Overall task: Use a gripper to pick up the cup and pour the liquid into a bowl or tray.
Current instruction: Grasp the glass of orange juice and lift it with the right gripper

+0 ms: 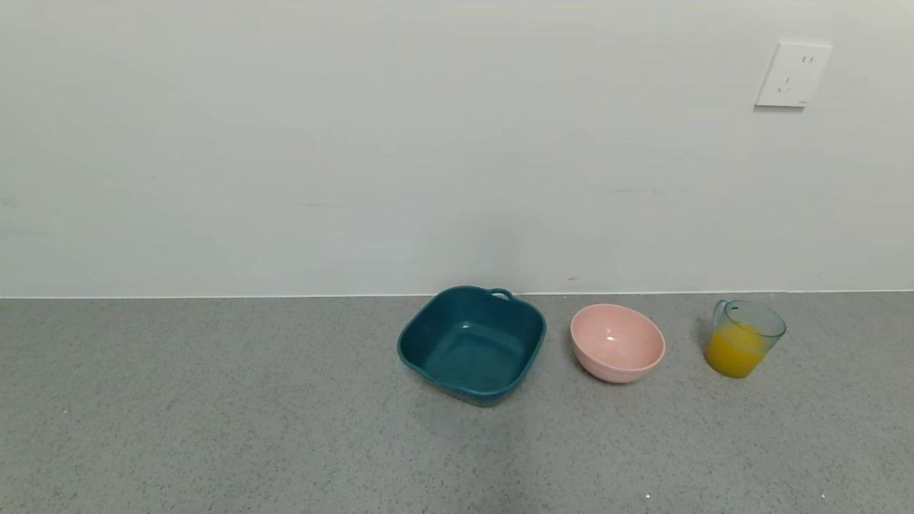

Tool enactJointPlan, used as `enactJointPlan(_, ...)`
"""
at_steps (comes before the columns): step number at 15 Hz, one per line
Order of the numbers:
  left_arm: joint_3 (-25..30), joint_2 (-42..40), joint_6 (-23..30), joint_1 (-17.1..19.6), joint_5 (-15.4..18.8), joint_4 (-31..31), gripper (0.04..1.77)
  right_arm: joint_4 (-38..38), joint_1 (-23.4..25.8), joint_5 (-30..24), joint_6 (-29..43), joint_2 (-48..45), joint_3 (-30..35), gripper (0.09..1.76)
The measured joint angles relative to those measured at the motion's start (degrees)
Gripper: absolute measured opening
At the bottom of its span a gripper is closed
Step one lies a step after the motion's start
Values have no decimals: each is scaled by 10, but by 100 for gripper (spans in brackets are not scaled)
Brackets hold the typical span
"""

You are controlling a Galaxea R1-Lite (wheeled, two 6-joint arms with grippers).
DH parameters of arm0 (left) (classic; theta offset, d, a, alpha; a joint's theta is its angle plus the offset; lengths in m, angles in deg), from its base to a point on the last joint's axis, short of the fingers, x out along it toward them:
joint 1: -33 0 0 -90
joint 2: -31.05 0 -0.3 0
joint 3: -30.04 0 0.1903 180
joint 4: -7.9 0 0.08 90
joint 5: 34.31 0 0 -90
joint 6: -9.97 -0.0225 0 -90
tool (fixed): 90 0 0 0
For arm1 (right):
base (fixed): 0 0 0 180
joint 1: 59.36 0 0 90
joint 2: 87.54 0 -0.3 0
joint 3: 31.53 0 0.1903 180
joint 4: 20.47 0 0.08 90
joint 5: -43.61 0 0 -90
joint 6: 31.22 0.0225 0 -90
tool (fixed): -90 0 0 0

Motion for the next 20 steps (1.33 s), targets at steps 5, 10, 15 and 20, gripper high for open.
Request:
enactJointPlan(5,0,0,0,0,0,0,172,1,0,0,-2,0,0,171)
enactJointPlan(10,0,0,0,0,0,0,172,-1,0,-1,-26,0,0,171)
enactJointPlan(15,0,0,0,0,0,0,172,-3,-1,0,-27,2,-31,171)
enactJointPlan(20,0,0,0,0,0,0,172,-7,-3,1,-27,66,-105,171)
